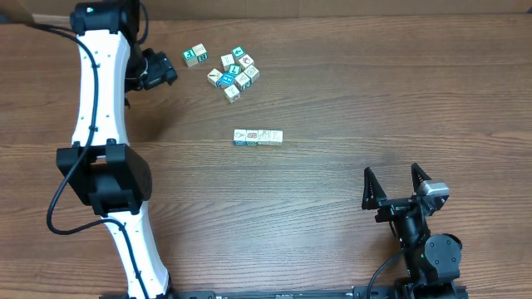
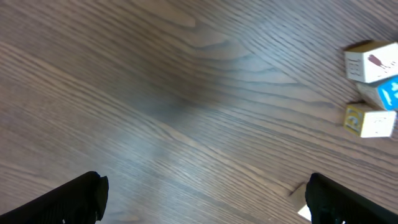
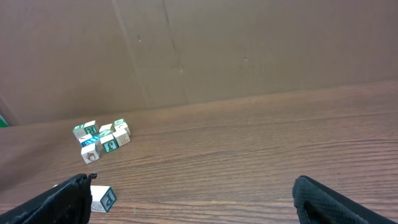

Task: Form a horizontal line

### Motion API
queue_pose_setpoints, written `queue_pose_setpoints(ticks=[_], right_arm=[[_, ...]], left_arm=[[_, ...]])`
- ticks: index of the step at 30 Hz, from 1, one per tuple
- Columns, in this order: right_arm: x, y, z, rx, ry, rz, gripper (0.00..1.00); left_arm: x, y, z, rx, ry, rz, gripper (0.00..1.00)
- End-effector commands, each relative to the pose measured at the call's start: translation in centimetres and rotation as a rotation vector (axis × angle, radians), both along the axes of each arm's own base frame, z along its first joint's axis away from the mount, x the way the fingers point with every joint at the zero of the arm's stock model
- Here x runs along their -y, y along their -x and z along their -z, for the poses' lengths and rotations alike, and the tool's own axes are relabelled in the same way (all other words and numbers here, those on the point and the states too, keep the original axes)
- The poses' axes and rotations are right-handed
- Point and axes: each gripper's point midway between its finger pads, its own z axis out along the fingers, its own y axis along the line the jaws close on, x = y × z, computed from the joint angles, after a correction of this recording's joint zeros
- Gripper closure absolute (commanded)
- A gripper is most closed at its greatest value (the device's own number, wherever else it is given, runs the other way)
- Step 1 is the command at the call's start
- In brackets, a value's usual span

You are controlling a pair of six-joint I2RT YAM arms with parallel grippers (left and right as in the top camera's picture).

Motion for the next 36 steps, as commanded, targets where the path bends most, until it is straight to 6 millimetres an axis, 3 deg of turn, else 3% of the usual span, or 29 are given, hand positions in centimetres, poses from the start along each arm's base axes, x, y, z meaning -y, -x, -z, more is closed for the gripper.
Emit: queue_pose_setpoints(ticks=[1, 3, 14, 22, 26, 31, 36], right_arm=[[0.2, 0.0, 0.1, 0.006, 0.004, 0.010, 0.00], [0.2, 0.0, 0.1, 0.006, 0.004, 0.010, 0.00], [0.2, 0.0, 0.1, 0.006, 0.004, 0.010, 0.00], [0.2, 0.0, 0.1, 0.006, 0.004, 0.010, 0.00], [0.2, 0.0, 0.1, 0.006, 0.004, 0.010, 0.00], [0.2, 0.0, 0.1, 0.006, 0.004, 0.010, 0.00], [0.2, 0.0, 0.1, 0.006, 0.004, 0.010, 0.00]], left_arm=[[1.0, 0.1, -2.6, 0.066, -0.001, 0.018, 0.00], [1.0, 0.3, -3.8, 0.093, -0.002, 0.019, 0.00], [1.5, 3.6, -14.3, 0.348, -0.009, 0.028, 0.00], [2.6, 6.4, -19.5, 0.485, -0.007, 0.054, 0.00], [2.5, 6.3, -20.7, 0.539, -0.027, 0.052, 0.00], [2.2, 8.1, -18.9, 0.430, -0.039, 0.051, 0.00], [2.5, 8.6, -16.4, 0.341, -0.033, 0.064, 0.01]])
